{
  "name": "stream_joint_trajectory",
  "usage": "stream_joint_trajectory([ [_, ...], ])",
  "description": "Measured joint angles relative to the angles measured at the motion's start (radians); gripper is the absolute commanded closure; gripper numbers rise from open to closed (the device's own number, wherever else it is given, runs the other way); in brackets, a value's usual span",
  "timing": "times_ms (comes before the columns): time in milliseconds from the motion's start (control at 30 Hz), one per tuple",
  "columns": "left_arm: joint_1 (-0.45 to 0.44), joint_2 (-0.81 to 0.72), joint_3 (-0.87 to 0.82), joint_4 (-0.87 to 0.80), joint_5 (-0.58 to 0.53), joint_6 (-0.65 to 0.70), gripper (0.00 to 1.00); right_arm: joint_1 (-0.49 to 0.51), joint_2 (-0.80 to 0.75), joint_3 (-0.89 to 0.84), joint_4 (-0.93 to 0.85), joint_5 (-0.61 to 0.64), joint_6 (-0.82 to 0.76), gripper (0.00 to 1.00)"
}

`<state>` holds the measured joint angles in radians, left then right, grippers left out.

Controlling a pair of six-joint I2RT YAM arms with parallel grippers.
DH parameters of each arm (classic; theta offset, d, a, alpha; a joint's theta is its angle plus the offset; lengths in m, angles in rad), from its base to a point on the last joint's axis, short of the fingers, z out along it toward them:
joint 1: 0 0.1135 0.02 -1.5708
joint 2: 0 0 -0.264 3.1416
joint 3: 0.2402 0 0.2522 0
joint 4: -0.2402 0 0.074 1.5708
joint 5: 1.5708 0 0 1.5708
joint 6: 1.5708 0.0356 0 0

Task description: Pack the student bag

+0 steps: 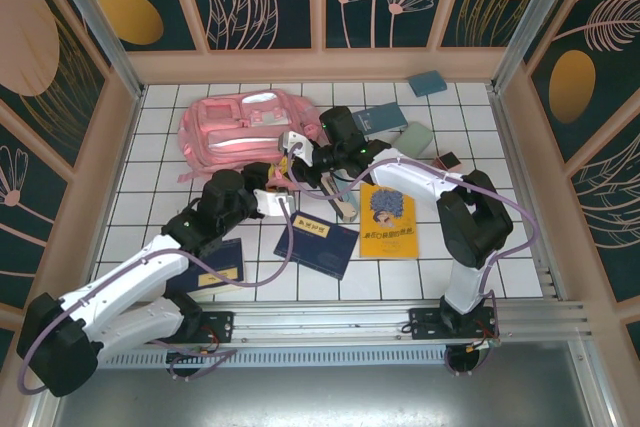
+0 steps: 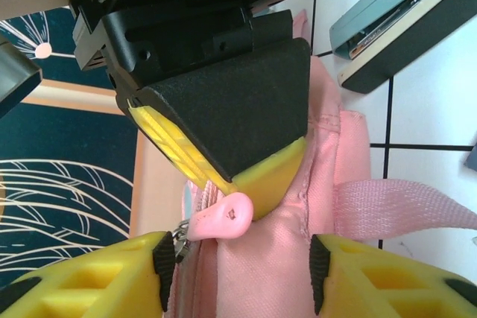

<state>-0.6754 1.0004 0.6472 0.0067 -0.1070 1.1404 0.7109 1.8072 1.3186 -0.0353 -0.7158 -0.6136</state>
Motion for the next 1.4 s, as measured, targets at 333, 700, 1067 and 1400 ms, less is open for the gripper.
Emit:
stream_joint_trajectory([
  [333,0.0,0.05,0.037,0.024,-0.033,-0.002,0.61,0.008,0.0,0.0,0.0,0.0,0.0,1.0],
  [700,0.0,0.072,0.051,0.037,-0.05,-0.077,1.0,0.011,0.0,0.0,-0.013,0.007,0.0,1.0],
  [1067,0.0,-0.103,-0.091,0.131,-0.087,-0.484,1.0,0.035,-0.003,-0.027,0.079,0.029,0.052,1.0],
  [1400,0.0,-0.185,-0.156,0.215,-0.226,-0.885,1.0,0.053,-0.022,-0.079,0.216,0.092,0.106,1.0],
])
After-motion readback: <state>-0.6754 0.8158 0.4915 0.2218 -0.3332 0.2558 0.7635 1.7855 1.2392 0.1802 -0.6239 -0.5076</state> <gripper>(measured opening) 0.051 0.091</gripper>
